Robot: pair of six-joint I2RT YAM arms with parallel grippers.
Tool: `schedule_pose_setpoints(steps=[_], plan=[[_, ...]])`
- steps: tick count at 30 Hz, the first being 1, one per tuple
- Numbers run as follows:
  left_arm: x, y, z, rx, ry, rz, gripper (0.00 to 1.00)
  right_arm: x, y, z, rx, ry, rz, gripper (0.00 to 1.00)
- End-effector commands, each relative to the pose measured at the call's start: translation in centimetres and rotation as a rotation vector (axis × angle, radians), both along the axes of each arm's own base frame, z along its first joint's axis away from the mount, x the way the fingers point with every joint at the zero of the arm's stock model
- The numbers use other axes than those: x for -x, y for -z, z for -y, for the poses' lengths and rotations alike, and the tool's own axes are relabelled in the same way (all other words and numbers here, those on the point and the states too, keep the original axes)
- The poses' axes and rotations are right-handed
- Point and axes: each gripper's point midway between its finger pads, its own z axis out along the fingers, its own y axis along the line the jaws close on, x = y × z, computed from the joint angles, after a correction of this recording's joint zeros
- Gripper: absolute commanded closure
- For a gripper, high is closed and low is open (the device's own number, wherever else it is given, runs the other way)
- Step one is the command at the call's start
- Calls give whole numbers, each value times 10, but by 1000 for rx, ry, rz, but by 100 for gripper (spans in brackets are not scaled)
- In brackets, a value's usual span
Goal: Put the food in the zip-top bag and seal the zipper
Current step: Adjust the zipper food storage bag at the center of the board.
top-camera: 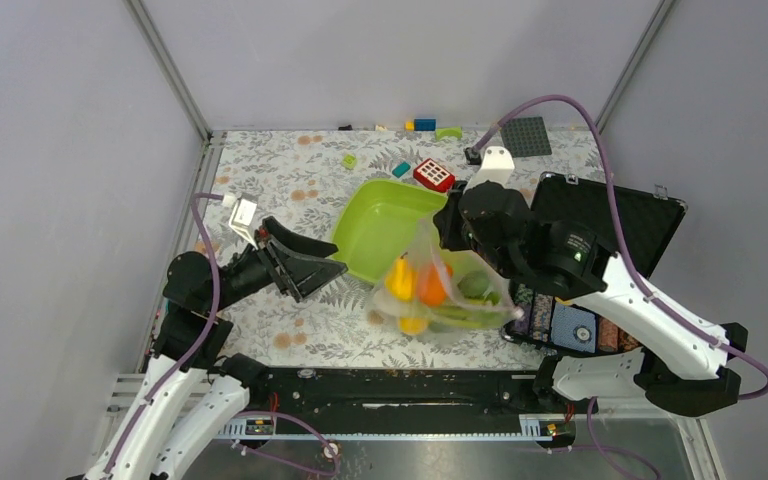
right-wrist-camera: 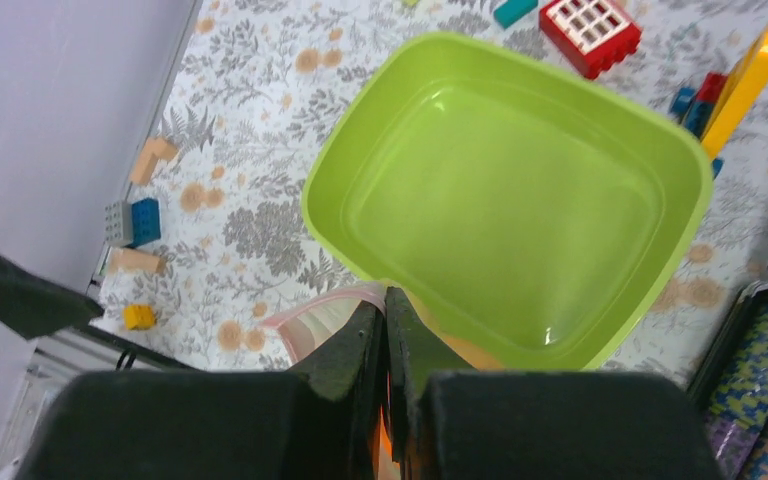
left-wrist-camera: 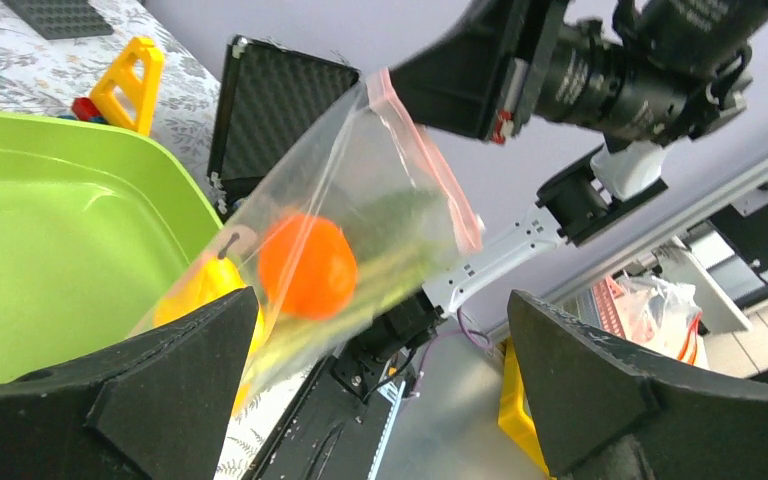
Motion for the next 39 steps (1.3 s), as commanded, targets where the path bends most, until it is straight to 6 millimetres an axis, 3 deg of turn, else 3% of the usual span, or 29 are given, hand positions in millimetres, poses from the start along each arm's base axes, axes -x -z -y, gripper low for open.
schedule_pose_setpoints(steps=[1, 6, 12, 18, 22, 27, 31, 35, 39], plan=[[1, 5, 7, -44, 5, 67, 1, -19, -38, 9, -4, 64, 129, 100], [1, 21, 24, -117, 87, 129, 1, -7, -28, -31, 101, -266, 182, 100], [-10, 34, 32, -182, 101, 308, 1, 15, -10, -53, 60, -555, 169, 100], [-13, 30, 43, -207, 174, 531, 1, 36, -6, -73, -34, -814, 152, 100], [-18, 42, 61, -255, 278, 520, 1, 40, -3, -85, -51, -893, 125, 100], [-34, 46, 74, -266, 284, 510, 1, 48, -3, -92, -83, -989, 106, 100], [-21, 37, 82, -202, 390, 551, 4, 41, 1, -90, -98, -965, 71, 100], [-16, 34, 84, -167, 414, 561, 19, 35, 6, -88, -87, -946, 65, 100], [-21, 33, 86, -161, 389, 540, 63, 34, 3, -85, -90, -932, 71, 85]])
